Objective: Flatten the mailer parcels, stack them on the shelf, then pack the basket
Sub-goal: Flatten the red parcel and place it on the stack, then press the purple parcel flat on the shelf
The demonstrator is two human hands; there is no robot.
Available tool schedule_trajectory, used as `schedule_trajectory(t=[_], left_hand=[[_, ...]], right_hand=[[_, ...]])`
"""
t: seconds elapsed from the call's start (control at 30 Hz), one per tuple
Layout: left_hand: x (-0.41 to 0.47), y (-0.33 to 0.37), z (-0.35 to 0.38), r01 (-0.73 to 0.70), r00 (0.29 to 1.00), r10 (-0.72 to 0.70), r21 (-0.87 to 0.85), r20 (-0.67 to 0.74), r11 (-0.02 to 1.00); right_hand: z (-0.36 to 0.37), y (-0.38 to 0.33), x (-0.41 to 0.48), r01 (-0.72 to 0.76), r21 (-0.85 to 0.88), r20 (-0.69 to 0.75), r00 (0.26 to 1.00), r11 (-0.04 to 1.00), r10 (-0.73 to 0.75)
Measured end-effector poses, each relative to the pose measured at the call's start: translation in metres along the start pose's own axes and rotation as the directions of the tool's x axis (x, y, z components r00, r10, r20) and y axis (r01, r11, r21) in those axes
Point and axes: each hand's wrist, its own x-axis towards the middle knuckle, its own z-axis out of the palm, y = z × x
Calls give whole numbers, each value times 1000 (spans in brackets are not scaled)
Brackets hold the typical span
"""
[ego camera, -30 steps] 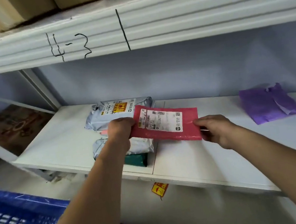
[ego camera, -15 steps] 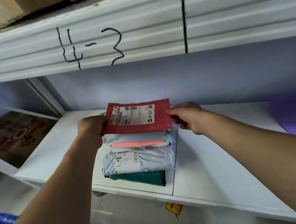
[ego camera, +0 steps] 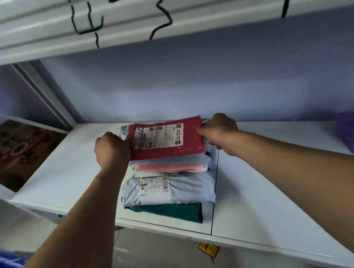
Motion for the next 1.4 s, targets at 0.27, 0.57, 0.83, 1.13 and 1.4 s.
schedule_trajectory(t=[0.27, 0.57, 0.83, 1.13, 1.4], left_hand=[[-69, 73, -6, -249, 969, 248, -47, -15, 967], [-228, 146, 93, -480, 777, 521, -203, 353, 854], [-298, 192, 166, -307, 678, 448, -330, 582, 893], [-339, 224, 219, -259, 561, 397, -301, 727, 918], [-341, 212, 231, -168, 577, 338, -297, 743, 940]], right_hand=[[-55, 37, -35, -10, 36, 44, 999, 999, 8], [-146, 156, -73, -118, 51, 22, 993, 992, 117], [-214, 245, -62, -139, -236, -143, 984, 962, 107], [-253, 311, -39, 66, -655, 9, 997, 753, -79], [-231, 316, -28, 87, -759, 173, 982, 646, 71]])
